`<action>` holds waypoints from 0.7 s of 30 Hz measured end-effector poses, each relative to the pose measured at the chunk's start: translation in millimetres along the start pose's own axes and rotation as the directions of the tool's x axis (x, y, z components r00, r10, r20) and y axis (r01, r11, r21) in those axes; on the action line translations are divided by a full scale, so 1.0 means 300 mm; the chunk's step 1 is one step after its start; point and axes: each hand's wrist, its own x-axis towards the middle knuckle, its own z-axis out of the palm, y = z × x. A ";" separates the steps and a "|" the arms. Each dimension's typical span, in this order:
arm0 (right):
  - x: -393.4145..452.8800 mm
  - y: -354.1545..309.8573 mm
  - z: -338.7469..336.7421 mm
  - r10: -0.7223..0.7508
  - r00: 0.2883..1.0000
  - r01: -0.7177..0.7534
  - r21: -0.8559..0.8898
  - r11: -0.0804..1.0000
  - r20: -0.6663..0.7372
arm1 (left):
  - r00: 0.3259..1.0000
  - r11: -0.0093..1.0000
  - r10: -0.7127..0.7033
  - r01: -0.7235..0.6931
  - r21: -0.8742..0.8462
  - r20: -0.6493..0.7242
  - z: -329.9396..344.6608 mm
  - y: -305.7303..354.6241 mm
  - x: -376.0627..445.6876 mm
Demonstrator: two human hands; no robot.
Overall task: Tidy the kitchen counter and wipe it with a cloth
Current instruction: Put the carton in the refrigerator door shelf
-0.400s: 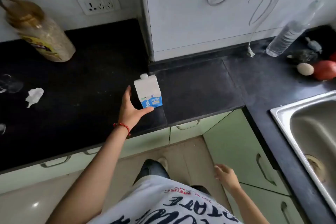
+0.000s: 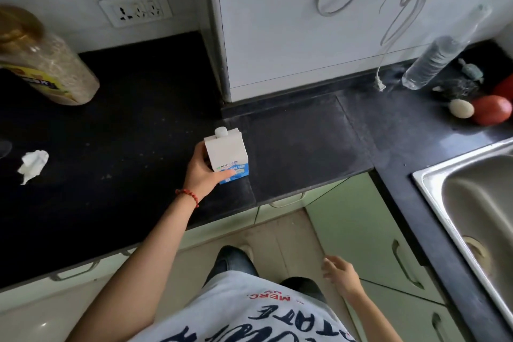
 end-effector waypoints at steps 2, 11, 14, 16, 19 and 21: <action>-0.024 -0.045 -0.004 -0.009 1.000 0.009 0.012 1.000 0.013 | 0.999 1.000 -0.013 0.012 -0.025 -0.042 0.005 0.005 -0.037; 0.085 -0.135 -0.039 -0.122 0.974 0.157 -0.184 0.970 0.189 | 0.930 0.992 -0.094 0.055 -0.118 -0.356 -0.013 -0.038 -0.369; 0.123 -0.175 -0.053 -0.141 0.944 0.232 -0.297 0.926 0.297 | 0.842 0.981 -0.179 0.117 -0.152 -0.508 -0.010 -0.066 -0.527; 0.139 -0.199 -0.055 -0.171 0.915 0.309 -0.365 0.878 0.365 | 0.767 0.971 -0.233 0.150 -0.186 -0.598 0.010 -0.097 -0.641; 0.164 -0.211 -0.034 -0.164 0.879 0.379 -0.448 0.809 0.448 | 0.606 0.928 -0.369 0.193 -0.320 -0.705 0.062 -0.162 -0.824; 0.154 -0.215 -0.011 -0.144 0.842 0.438 -0.501 0.747 0.520 | 0.491 0.889 -0.456 0.207 -0.409 -0.742 0.107 -0.208 -0.957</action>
